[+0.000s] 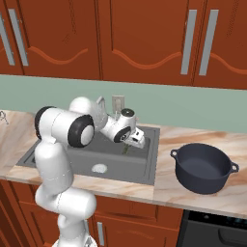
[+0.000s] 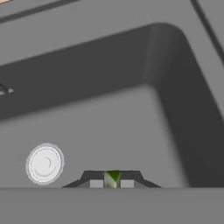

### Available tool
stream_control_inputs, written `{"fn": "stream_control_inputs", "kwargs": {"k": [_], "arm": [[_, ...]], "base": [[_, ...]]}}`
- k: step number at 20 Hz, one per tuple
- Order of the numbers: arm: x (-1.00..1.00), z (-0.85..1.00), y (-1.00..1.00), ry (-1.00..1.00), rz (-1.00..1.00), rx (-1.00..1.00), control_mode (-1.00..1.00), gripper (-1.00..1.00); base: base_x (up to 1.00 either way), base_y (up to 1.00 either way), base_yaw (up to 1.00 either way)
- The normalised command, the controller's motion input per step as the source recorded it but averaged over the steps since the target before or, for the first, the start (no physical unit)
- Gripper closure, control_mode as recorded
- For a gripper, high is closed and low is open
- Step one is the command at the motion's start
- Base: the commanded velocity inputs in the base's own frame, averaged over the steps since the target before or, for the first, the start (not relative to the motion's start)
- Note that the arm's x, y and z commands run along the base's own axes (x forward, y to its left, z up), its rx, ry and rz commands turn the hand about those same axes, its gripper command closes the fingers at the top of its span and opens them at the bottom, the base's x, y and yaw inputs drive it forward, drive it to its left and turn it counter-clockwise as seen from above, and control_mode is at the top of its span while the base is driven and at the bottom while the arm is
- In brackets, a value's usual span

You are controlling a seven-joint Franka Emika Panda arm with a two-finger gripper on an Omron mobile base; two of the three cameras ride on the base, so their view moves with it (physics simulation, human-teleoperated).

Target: Dump the lemon wedge from the pot into the sink. Then turn on the water and wash the lemon wedge. Then turn off the water and put the lemon wedge back in the pot.

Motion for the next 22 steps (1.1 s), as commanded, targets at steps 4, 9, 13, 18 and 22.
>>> {"fn": "stream_control_inputs", "kwargs": {"k": [4, 9, 13, 18, 22], "arm": [[-0.18, 0.91, -0.23, 0.0, 0.0, 0.0, -1.0, 1.0], [-0.23, 0.8, -0.29, 0.0, 0.0, 0.0, -1.0, 1.0], [-0.04, 0.37, -0.53, -0.07, 0.0, -0.01, -1.0, 1.0], [-0.41, 0.15, -0.47, -0.27, 0.0, 0.0, -1.0, 1.0], [-0.56, 0.14, -0.29, -0.28, 0.0, 0.0, -1.0, 1.0]], "base": [[0.0, 0.0, 0.0], [0.0, 0.0, 0.0], [0.0, 0.0, 0.0], [0.0, 0.0, 0.0], [0.0, 0.0, 0.0]]}}
